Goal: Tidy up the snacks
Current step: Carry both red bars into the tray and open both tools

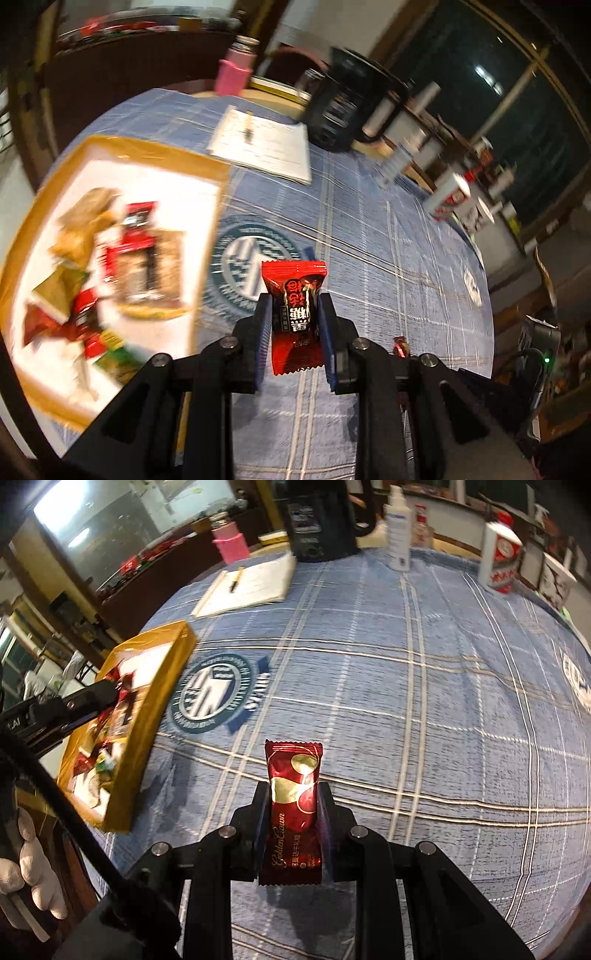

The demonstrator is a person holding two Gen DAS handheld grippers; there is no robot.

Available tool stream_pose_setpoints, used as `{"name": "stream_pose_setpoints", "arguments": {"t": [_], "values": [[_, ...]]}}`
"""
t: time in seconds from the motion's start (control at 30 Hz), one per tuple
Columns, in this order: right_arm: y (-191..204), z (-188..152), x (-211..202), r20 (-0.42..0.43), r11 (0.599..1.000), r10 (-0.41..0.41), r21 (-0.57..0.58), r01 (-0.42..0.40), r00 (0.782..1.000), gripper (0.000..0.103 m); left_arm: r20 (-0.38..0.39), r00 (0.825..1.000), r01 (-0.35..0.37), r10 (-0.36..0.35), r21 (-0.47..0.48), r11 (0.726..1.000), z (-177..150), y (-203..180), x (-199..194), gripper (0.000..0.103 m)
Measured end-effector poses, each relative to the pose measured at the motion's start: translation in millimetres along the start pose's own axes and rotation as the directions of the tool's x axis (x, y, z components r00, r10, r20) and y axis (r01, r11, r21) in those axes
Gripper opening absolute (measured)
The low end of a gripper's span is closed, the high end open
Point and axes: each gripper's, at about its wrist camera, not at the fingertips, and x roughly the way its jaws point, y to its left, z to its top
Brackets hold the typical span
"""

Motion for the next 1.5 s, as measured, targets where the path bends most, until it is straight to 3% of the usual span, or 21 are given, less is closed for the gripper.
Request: {"name": "stream_pose_setpoints", "arguments": {"t": [0.53,0.9,1.17,1.5], "values": [[78.0,2.2,14.9,-0.03,0.986,0.06,-0.151,-0.064,0.998,0.024,0.04,0.992,-0.111,0.117,-0.129,0.985,-21.6,81.9,-46.5,0.026],[129.6,15.3,34.5,-0.049,0.975,0.093,-0.197,-0.101,0.994,0.024,-0.01,0.978,-0.208,0.208,-0.114,0.971,-23.4,134.1,-46.9,0.026],[175.5,31.6,62.3,-0.1,0.961,0.162,-0.21,-0.18,0.982,0.024,-0.083,0.975,-0.212,0.204,-0.098,0.972,-18.3,157.7,-27.2,0.026],[210.2,43.0,112.1,-0.176,0.96,0.136,-0.221,-0.174,0.975,0.023,-0.156,0.974,-0.177,0.165,-0.068,0.982,-12.2,166.3,-0.4,0.026]]}}
